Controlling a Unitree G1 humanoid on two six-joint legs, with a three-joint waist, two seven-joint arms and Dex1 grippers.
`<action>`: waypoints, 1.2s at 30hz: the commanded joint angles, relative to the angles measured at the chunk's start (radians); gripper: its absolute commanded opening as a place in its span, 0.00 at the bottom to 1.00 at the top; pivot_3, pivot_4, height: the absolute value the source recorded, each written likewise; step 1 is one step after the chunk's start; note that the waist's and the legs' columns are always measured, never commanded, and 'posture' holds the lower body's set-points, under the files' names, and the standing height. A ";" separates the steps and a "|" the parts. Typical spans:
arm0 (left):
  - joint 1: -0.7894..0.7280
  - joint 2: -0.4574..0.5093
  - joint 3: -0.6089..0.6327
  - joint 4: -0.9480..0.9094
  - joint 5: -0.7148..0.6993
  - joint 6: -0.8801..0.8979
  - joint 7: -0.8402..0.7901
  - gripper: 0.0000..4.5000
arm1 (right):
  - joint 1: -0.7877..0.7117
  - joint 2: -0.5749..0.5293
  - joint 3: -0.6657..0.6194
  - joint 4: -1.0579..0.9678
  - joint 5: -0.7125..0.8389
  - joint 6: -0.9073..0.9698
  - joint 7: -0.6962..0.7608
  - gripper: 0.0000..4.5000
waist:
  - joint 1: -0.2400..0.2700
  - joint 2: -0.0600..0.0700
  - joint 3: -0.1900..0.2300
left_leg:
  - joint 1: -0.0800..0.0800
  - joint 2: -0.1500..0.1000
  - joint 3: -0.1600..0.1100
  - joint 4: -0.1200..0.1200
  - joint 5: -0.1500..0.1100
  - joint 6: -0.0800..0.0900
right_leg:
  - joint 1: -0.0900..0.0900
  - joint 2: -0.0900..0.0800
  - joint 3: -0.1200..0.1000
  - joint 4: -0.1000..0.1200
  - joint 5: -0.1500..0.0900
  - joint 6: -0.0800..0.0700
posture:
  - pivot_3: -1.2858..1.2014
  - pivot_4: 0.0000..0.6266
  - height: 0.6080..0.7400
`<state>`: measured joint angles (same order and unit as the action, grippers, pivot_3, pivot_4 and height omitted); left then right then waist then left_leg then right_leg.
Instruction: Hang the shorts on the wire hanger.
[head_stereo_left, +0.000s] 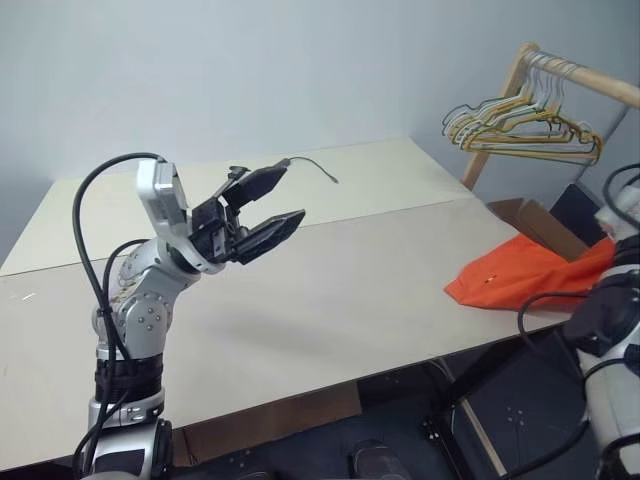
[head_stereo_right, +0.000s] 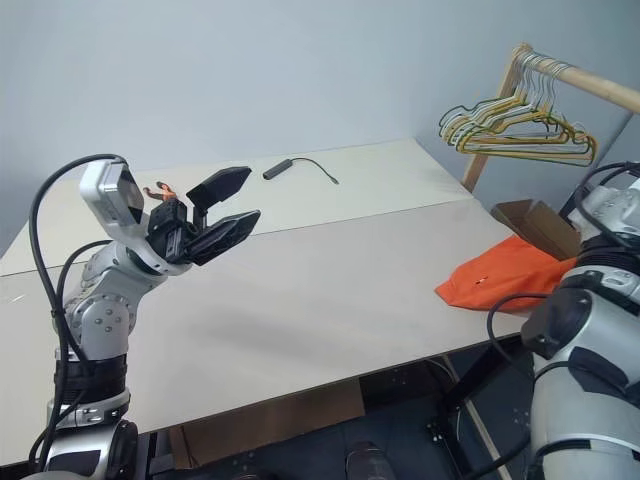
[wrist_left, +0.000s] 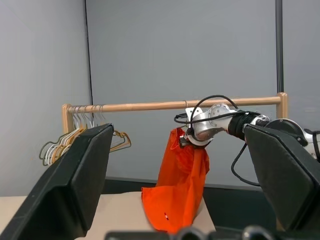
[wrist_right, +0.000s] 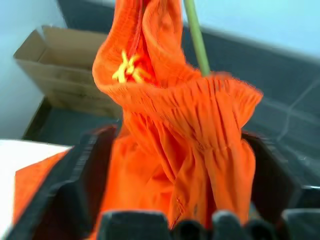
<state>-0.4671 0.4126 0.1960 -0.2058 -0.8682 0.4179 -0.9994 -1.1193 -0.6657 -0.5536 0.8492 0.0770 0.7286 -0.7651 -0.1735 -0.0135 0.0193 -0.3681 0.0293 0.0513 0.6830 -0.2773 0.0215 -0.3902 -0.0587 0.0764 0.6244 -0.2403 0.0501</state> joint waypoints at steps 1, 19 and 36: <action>-0.012 0.002 0.003 -0.033 -0.002 -0.021 0.003 1.00 | 0.024 0.048 0.088 -0.166 -0.076 0.008 -0.050 0.99 | 0.000 0.000 0.000 | 0.000 0.000 0.000 0.000 0.000 0.000 | 0.000 0.000 0.000 0.000 0.000 0.000 | 0.48 0.00 1.00; 0.016 0.032 0.006 -0.029 0.048 -0.036 0.024 1.00 | 0.232 0.122 0.701 -0.520 -0.453 -0.430 0.384 0.99 | 0.007 0.002 0.001 | 0.001 0.000 -0.002 -0.001 0.000 0.000 | -0.001 0.001 -0.001 0.001 0.000 0.001 | 0.50 0.00 1.00; 0.328 0.216 0.083 -0.144 0.145 -0.036 0.061 1.00 | 0.582 0.111 0.781 -0.874 -0.199 -0.426 1.231 0.99 | 0.130 0.000 0.003 | -0.001 0.001 -0.002 -0.003 0.000 0.000 | -0.006 0.000 -0.005 0.002 -0.001 -0.001 | 0.55 0.00 1.00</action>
<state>-0.1459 0.6167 0.2593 -0.3081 -0.7307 0.3918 -0.9420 -0.5400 -0.5395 0.2492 0.0332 -0.1416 0.3140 0.4264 -0.0432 -0.0136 0.0221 -0.3692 0.0309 0.0499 0.6803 -0.2772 0.0212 -0.3961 -0.0590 0.0713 0.6267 -0.2412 0.0492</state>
